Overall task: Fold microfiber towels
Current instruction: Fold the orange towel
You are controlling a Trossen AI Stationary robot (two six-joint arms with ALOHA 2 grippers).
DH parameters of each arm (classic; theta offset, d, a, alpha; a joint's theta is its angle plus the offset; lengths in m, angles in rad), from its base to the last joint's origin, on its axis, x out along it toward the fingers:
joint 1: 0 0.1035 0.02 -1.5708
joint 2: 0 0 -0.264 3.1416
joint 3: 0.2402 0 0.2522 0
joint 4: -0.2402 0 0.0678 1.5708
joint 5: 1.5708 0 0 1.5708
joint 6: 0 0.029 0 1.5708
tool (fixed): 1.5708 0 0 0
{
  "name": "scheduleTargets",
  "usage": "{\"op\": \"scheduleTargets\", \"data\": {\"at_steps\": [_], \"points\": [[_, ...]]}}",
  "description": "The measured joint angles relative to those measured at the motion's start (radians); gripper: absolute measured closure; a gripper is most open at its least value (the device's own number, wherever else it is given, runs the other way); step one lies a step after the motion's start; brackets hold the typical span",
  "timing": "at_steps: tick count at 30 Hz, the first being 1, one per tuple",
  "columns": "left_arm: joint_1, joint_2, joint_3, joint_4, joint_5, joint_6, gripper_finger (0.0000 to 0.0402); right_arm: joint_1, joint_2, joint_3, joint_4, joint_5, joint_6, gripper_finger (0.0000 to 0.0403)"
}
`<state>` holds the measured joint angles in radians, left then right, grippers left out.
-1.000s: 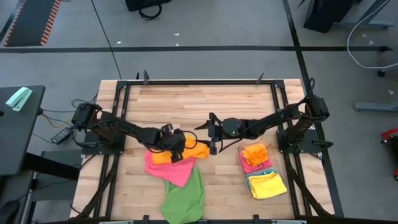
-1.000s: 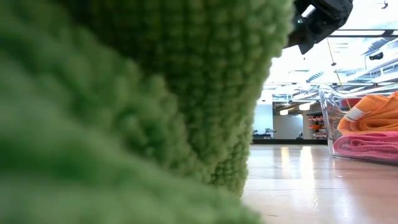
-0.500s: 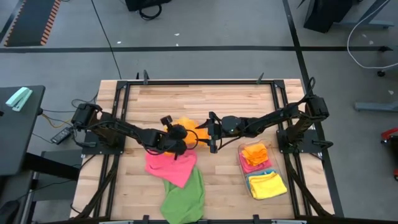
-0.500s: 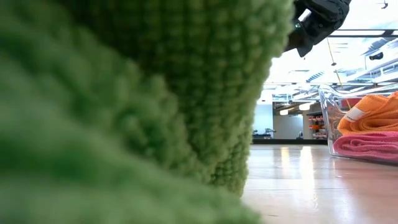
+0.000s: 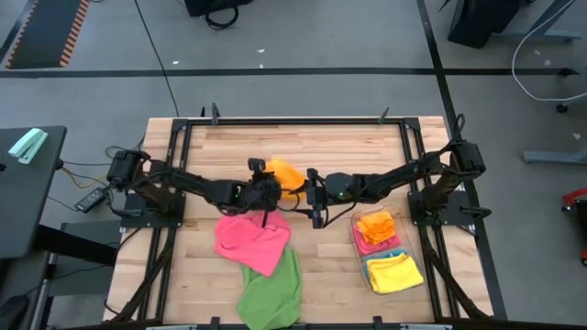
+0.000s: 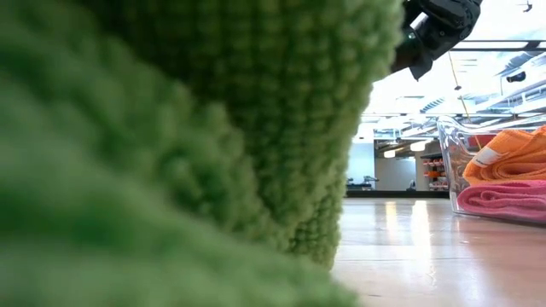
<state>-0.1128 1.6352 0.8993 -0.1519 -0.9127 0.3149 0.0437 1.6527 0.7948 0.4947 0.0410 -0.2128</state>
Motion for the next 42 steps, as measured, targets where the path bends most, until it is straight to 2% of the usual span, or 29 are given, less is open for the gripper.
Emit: {"op": "scheduleTargets", "data": {"at_steps": [5,9,14,17,19,21,27,30,32,35,36,38,42], "points": [[0.023,0.0,0.0,0.126,0.0,0.165,0.0374,-0.018,0.0,0.0,0.0,0.003,-0.04,0.015],[0.019,0.0,0.0,0.227,0.002,0.296,0.0389,-0.037,0.0,0.0,0.009,0.028,-0.143,0.015],[0.029,0.0,0.0,0.272,0.002,0.425,0.0382,-0.057,-0.016,0.03,-0.058,0.278,-0.248,0.015],[0.045,0.0,0.0,0.272,0.004,0.426,0.0365,-0.081,-0.052,0.075,-0.202,0.327,-0.299,0.015],[0.061,-0.001,0.0,0.258,0.043,0.408,0.0361,-0.112,-0.075,0.103,-0.305,0.289,-0.289,0.015],[0.083,-0.001,0.0,0.231,0.129,0.389,0.0363,-0.156,-0.092,0.119,-0.361,0.224,-0.26,0.015],[0.168,-0.031,0.0,0.091,0.426,0.246,0.0389,-0.264,-0.095,0.115,-0.414,0.058,-0.167,0.015],[0.204,-0.036,0.001,0.031,0.55,0.146,0.0389,-0.301,-0.093,0.115,-0.455,-0.027,-0.126,0.015],[0.226,-0.036,0.0,0.0,0.561,0.092,0.0377,-0.316,-0.093,0.114,-0.457,-0.132,-0.107,0.015],[0.26,-0.035,0.0,-0.023,0.51,0.035,0.0342,-0.323,-0.093,0.114,-0.457,-0.347,-0.108,0.015],[0.271,-0.037,0.0,-0.034,0.493,0.031,0.0329,-0.32,-0.093,0.114,-0.455,-0.383,-0.118,0.015],[0.288,-0.054,0.0,-0.063,0.487,0.03,0.03,-0.302,-0.093,0.114,-0.446,-0.382,-0.142,0.015],[0.287,-0.087,0.0,-0.131,0.508,0.022,0.0249,-0.258,-0.079,0.114,-0.396,-0.288,-0.172,0.015]]}}
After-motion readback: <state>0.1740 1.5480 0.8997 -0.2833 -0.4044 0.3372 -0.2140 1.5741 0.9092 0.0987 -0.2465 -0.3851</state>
